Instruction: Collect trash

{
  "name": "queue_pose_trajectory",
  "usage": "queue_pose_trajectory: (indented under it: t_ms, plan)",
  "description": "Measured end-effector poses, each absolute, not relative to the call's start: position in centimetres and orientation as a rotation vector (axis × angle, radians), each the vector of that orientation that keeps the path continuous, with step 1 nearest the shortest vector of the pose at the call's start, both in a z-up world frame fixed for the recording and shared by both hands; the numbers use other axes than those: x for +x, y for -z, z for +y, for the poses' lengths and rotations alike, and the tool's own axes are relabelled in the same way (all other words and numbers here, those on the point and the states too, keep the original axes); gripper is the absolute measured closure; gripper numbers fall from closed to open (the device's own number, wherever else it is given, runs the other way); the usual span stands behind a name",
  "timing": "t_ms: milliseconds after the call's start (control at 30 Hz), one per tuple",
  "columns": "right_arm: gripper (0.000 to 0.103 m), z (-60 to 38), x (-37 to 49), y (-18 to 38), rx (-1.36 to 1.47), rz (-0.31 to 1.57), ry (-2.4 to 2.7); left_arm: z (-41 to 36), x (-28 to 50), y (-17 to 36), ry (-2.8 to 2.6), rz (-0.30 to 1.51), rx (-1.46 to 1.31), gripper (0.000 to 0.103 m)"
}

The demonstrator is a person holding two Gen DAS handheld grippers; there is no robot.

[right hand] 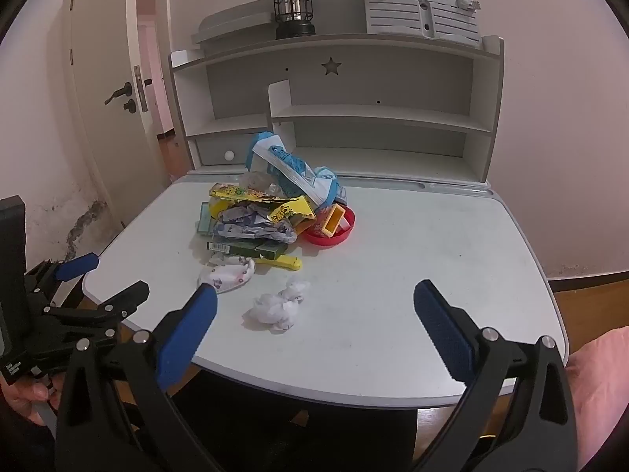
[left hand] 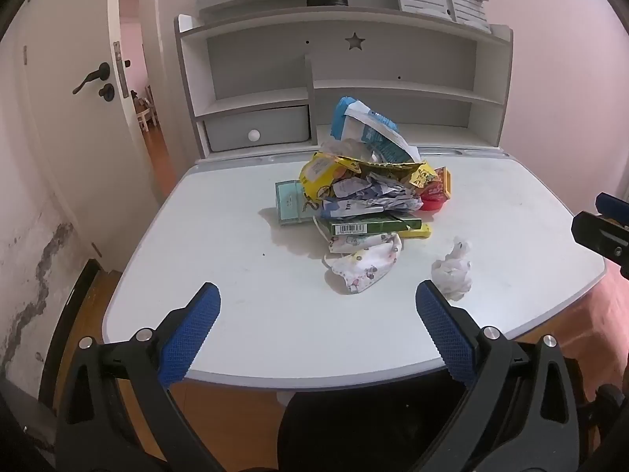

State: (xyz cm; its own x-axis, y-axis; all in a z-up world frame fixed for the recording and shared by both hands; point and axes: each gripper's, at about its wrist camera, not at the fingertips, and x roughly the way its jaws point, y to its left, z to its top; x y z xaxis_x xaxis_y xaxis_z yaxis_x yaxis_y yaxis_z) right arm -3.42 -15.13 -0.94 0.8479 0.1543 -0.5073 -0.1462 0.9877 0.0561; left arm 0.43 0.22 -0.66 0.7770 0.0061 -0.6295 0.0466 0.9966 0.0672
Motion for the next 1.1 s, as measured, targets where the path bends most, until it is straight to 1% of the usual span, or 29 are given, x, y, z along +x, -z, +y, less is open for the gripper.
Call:
queue_pose_trajectory:
  t_ms: [1100]
  plan:
    - [0.006,-14.99,-3.7,0.78,0.009,0.538,-0.158,0.21,0.44,0.67,0.024,0.685,0.086,0.006]
